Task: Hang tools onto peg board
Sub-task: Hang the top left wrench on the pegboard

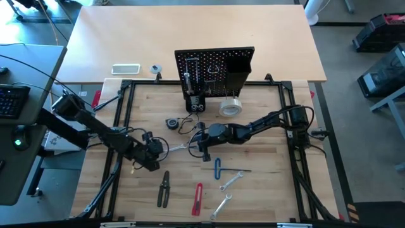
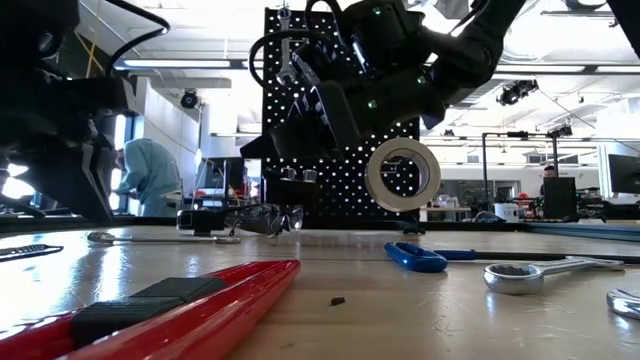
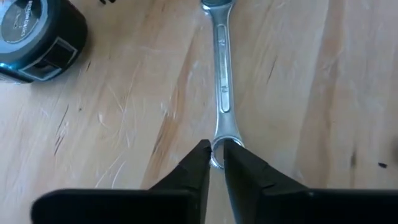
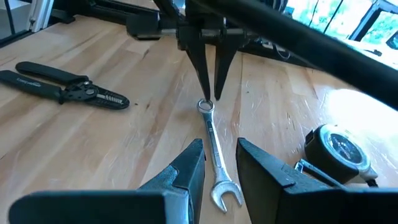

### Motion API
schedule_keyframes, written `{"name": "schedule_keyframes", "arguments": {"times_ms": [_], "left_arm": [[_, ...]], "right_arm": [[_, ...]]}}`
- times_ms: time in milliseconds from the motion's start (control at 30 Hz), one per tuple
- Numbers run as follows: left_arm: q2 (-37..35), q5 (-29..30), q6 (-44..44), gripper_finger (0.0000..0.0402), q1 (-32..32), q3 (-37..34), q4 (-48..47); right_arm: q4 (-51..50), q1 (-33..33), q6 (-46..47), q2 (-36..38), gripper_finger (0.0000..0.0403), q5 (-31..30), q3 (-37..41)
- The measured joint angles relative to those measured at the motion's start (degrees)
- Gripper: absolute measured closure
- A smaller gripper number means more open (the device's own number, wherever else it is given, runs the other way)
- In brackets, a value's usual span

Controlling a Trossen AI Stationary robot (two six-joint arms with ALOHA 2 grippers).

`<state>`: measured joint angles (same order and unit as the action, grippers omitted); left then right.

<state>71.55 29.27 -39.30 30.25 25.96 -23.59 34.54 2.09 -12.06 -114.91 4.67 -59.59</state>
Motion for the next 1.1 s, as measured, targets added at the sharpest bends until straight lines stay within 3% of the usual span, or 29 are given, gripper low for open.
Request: {"name": "schedule_keyframes", "arguments": {"times_ms": [733, 1100], "left_arm": [[7.5, -3.6, 5.6, 0.038, -3.4, 0.2, 6.9], [7.6, -4.8, 11.1, 0.0381, -6.1, 0.0, 11.9]], "right_arm": [[0.4, -0.6, 0.2, 0.0, 0.0313, 2.3, 0.0], [-3.3, -1.4, 1.9, -0.6, 0.0251, 5.1, -0.8]]}}
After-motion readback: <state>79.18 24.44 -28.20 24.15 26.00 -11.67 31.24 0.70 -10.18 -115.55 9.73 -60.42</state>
